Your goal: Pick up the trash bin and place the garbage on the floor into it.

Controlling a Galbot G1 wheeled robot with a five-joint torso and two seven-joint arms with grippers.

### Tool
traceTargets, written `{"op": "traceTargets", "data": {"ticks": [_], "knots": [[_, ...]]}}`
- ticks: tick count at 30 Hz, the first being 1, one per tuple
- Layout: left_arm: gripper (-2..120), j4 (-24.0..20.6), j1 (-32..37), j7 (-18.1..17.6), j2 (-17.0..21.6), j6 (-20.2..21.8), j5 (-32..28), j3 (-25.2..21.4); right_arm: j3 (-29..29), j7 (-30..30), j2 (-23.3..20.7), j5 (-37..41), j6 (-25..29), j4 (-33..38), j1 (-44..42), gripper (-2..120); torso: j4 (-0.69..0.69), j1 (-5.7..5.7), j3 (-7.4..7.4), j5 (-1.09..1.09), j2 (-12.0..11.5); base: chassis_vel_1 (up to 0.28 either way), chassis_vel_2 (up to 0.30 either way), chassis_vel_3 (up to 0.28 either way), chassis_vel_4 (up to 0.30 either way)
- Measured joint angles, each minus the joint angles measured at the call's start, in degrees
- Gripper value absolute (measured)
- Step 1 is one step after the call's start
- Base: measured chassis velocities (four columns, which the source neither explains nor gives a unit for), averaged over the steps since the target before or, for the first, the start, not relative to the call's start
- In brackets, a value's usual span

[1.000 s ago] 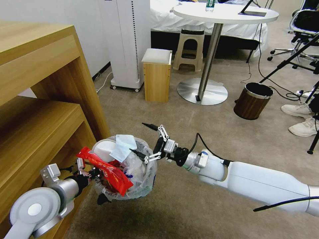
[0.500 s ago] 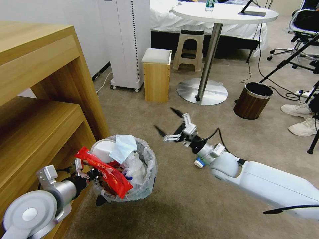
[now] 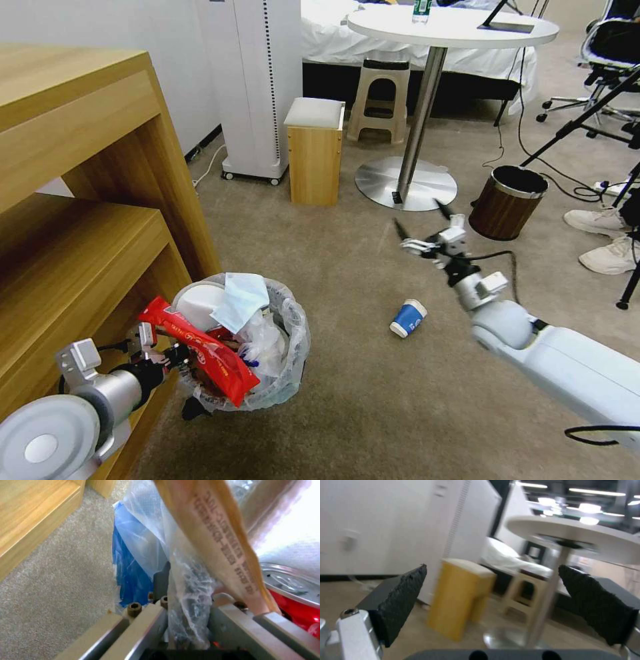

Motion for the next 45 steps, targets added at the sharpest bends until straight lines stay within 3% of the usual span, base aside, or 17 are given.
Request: {"op": "traceTargets", "data": {"ticks": [4,10,16,20,31,45], "knots": [[0,-0.3,0.2,0.1,-0.1,0.0,0.4,-0.3,7.3,0.1,-1.2,-1.3,-0.8,-1.9,-6.5,100,-0.05,0.00,0.00,0.00,0.0,0.000,0.000,0.000,0.000],[0,-0.8,0.6,0.1,-0.5,0.2,0.8,-0.5,12.8,0.5,-1.5,-2.9,-2.0,-3.9,-10.8,100,-0.05,0.00,0.00,0.00,0.0,0.000,0.000,0.000,0.000],[0,-2.2,2.6,0.9,-1.3,0.5,2.0,-1.4,19.1,1.4,1.4,-6.1,-1.9,-8.3,-14.9,100,0.01,0.00,0.00,-0.01,0.0,0.000,0.000,0.000,0.000],[0,-2.4,2.7,1.0,-1.0,0.5,1.9,-2.1,22.0,2.3,2.6,-6.9,-3.2,-8.4,-17.5,100,-0.04,0.00,0.00,-0.02,0.0,0.000,0.000,0.000,0.000],[0,-2.5,3.2,1.2,-1.6,0.7,2.5,-2.3,26.9,4.1,5.9,-11.1,-5.1,-7.5,-22.0,100,-0.04,0.00,0.00,-0.03,0.0,0.000,0.000,0.000,0.000],[0,-2.3,3.4,1.8,-1.3,0.7,2.3,-2.9,26.1,4.5,6.7,-15.0,-4.7,-7.1,-22.8,100,-0.03,0.00,0.01,-0.01,0.0,0.000,0.000,0.000,0.000]]}}
